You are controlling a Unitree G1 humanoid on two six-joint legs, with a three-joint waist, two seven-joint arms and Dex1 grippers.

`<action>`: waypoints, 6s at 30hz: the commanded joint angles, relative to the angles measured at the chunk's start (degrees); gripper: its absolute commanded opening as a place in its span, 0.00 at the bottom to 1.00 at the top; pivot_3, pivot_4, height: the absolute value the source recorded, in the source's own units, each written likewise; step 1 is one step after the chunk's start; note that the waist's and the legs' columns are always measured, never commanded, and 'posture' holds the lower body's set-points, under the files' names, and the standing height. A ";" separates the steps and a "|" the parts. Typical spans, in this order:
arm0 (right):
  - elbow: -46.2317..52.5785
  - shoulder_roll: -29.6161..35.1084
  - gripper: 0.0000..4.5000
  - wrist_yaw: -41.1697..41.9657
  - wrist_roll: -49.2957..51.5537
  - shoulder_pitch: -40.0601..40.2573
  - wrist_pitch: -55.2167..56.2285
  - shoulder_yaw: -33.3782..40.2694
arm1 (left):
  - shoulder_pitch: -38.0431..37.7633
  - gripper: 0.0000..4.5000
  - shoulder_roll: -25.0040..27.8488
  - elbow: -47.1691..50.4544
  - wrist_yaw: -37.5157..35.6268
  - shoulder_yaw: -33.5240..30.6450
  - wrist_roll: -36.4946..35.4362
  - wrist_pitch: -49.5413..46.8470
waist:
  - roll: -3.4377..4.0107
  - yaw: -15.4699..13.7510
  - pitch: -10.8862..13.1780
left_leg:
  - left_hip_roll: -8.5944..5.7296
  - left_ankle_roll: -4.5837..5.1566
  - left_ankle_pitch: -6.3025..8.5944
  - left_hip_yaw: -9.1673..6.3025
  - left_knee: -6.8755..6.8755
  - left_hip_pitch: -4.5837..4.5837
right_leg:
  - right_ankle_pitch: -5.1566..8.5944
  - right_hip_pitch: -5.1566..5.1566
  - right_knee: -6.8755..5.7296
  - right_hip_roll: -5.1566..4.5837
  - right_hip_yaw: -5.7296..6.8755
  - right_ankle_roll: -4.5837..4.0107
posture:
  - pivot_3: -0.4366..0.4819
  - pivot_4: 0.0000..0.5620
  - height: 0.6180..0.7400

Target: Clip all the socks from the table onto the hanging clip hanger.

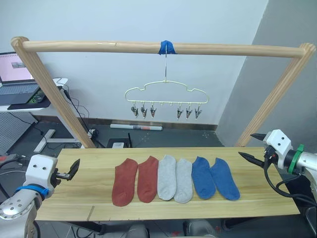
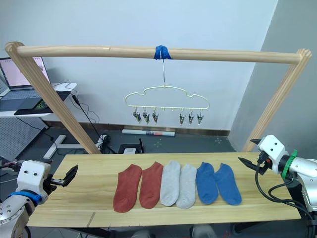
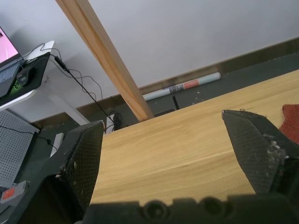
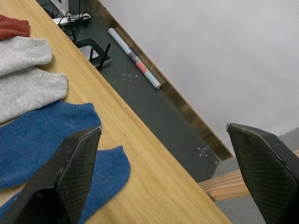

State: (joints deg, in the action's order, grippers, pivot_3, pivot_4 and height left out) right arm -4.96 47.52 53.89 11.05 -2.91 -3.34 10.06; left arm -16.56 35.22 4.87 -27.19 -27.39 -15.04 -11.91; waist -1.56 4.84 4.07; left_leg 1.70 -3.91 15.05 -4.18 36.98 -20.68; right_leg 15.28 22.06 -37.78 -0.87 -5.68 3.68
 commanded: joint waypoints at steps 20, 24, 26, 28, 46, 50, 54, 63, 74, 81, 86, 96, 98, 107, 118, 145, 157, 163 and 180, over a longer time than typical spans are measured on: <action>0.70 -0.48 1.00 -0.98 1.54 3.53 7.08 3.37 | 8.54 0.99 -3.57 -2.25 0.68 0.10 -1.61 6.23 | 0.07 0.29 -0.02 | 0.00 0.00 0.00 0.05 0.01 0.12 | 0.01 -0.08 -0.01 0.01 -0.06 -0.01 | 0.34 0.07 1.00; 6.44 -0.67 1.00 -1.57 3.08 5.00 4.10 3.91 | 12.97 0.99 -6.05 -0.43 0.92 3.81 -2.82 3.84 | 0.10 0.60 -0.01 | 0.00 0.00 0.00 0.07 0.02 0.11 | 0.00 -0.09 -0.01 0.02 -0.10 0.00 | 0.31 0.08 1.00; 11.18 -0.77 1.00 -1.72 5.42 5.89 -0.61 3.84 | 15.41 0.99 -7.99 0.91 1.19 5.42 -4.37 2.48 | 0.08 1.00 0.01 | 0.00 0.00 0.00 0.07 0.02 0.11 | 0.00 -0.09 -0.01 0.03 -0.10 0.01 | 0.28 0.11 1.00; 16.96 -1.13 1.00 -2.05 8.30 6.45 -5.70 3.12 | 18.12 0.99 -10.33 1.80 1.89 7.39 -5.01 1.58 | 0.10 1.58 0.14 | 0.00 0.00 0.00 0.05 0.02 0.10 | 0.00 -0.09 -0.01 0.04 -0.10 0.01 | 0.26 0.13 1.00; 41.24 -6.35 1.00 -12.74 18.84 -5.00 -29.63 -3.50 | 27.39 0.74 -19.17 0.08 8.85 13.05 -2.72 4.59 | -0.28 5.87 6.22 | 0.01 0.01 0.00 -0.09 0.03 -0.20 | -0.21 0.06 0.04 0.09 -0.11 0.38 | 0.17 0.39 1.00; 43.97 -7.26 1.00 -14.67 19.89 -6.90 -32.08 -4.59 | 30.14 0.68 -19.52 -3.12 9.69 12.55 -2.78 5.09 | -0.32 6.07 7.71 | 0.01 0.01 0.01 -0.12 0.00 -0.33 | -0.21 0.19 0.07 0.09 -0.08 0.38 | 0.14 0.42 1.00; 46.18 -7.23 1.00 -15.67 20.59 -7.75 -34.17 -5.25 | 33.03 0.68 -19.46 -6.46 9.00 12.99 -2.45 6.52 | -0.34 6.42 8.71 | 0.01 0.02 0.01 -0.11 -0.01 -0.37 | -0.20 0.20 0.14 0.08 -0.08 0.39 | 0.11 0.45 1.00; 49.22 -6.33 1.00 -16.24 23.07 -8.77 -37.61 -4.23 | 37.46 0.68 -20.12 -11.61 9.84 13.17 -0.81 12.80 | -0.43 6.99 10.29 | 0.01 0.02 0.01 -0.12 -0.01 -0.56 | -0.19 0.34 0.18 0.07 -0.05 0.41 | 0.07 0.47 1.00; 48.26 -5.95 1.00 -15.72 21.76 -9.03 -35.72 -5.11 | 37.97 0.68 -20.72 -9.02 12.29 12.34 -1.83 13.08 | -0.47 7.88 10.42 | 0.01 0.01 0.01 -0.15 0.01 -1.40 | -0.35 1.19 0.15 0.04 -0.02 0.31 | 0.08 0.47 1.00; 47.82 -6.20 1.00 -15.26 21.05 -8.84 -34.50 -6.39 | 36.73 0.68 -20.54 -4.65 13.63 11.75 -2.90 11.42 | -0.48 7.85 10.46 | 0.01 0.01 0.01 -0.15 0.01 -1.40 | -0.26 1.19 0.15 0.04 -0.02 0.46 | 0.11 0.47 1.00; 47.23 -6.78 1.00 -15.43 20.90 -9.65 -33.70 -7.52 | 35.51 0.68 -20.04 -2.60 12.84 11.92 -3.23 9.96 | -0.47 7.82 10.46 | 0.01 0.01 0.01 -0.15 0.01 -1.40 | -0.25 1.19 0.15 0.04 -0.02 0.47 | 0.12 0.47 1.00; 46.81 -7.88 1.00 -15.77 20.95 -11.40 -33.51 -8.86 | 37.70 0.68 -19.52 -5.90 11.35 12.73 -2.59 10.03 | -0.54 7.76 10.65 | 0.01 0.01 0.01 -0.17 0.00 -1.40 | -0.25 1.19 0.16 0.04 0.01 0.47 | 0.13 0.47 1.00; 46.83 -7.77 1.00 -15.61 20.88 -11.10 -33.47 -8.82 | 37.98 0.68 -19.60 -6.29 11.20 12.83 -2.21 10.58 | -0.53 7.74 10.66 | 0.01 0.01 0.01 -0.17 0.00 -1.41 | -0.25 1.19 0.17 0.04 0.01 0.47 | 0.13 0.48 1.00; 46.96 -7.63 1.00 -15.42 20.81 -10.17 -33.53 -8.92 | 38.32 0.38 -19.37 -6.66 11.65 13.05 -0.84 11.89 | -0.55 7.66 10.76 | 0.01 0.01 0.01 -0.17 -0.02 -1.44 | -0.27 1.22 0.23 0.04 0.00 0.44 | 0.13 0.48 1.00; 45.25 -6.14 1.00 -16.39 14.51 -3.84 -31.61 -12.63 | 37.11 0.05 -17.89 -5.21 10.96 13.24 0.49 11.93 | -0.54 7.24 11.29 | 0.01 0.01 0.01 -0.18 -0.04 -1.45 | -0.25 1.22 0.24 0.04 0.01 0.47 | 0.15 0.50 1.00; -3.43 -20.99 0.88 -29.15 -8.19 -5.23 -18.88 -15.22 | 32.59 0.05 -13.03 1.98 4.22 13.99 -4.04 3.25 | -0.22 6.35 14.05 | 0.00 0.00 0.00 -0.13 -0.03 -1.43 | -0.33 1.26 0.19 -0.02 -0.05 0.45 | 0.23 0.61 1.00; 0.97 -19.02 0.00 -26.95 -11.54 -4.73 -15.06 -18.29 | 32.82 0.05 -9.18 4.85 -2.68 13.77 -10.31 -2.92 | -0.23 6.14 14.07 | 0.00 -0.01 0.00 -0.14 -0.03 -1.39 | -0.27 1.24 0.14 -0.02 -0.04 0.54 | 0.25 0.60 1.00; 8.17 -17.62 0.00 -24.10 -21.39 -12.56 -6.67 -27.61 | 33.55 0.05 -7.58 6.37 -4.13 12.96 -14.36 -7.97 | -0.23 6.54 14.18 | 0.01 -0.02 0.00 -0.08 -0.06 -1.46 | -0.27 1.42 0.11 0.00 -0.10 0.54 | 0.26 0.57 1.00; -5.56 -38.42 0.00 -20.60 -31.22 -37.57 -2.43 -42.85 | 35.32 0.05 -5.52 9.81 -2.80 10.22 -22.34 -19.56 | -0.27 4.48 14.16 | -0.06 -0.21 -0.11 -0.30 -0.01 -2.27 | -0.48 2.20 -0.16 -0.21 0.19 0.19 | 0.29 0.52 1.00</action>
State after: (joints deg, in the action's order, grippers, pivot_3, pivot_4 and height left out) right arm -10.26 10.07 34.13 -19.43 -39.68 -7.25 -32.62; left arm 18.79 29.03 12.95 -30.40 -16.00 -36.77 -31.04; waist -1.84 9.33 18.23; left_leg 1.63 -4.03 14.99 -4.48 36.97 -22.96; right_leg 14.80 24.26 -37.94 -1.10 -5.49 3.88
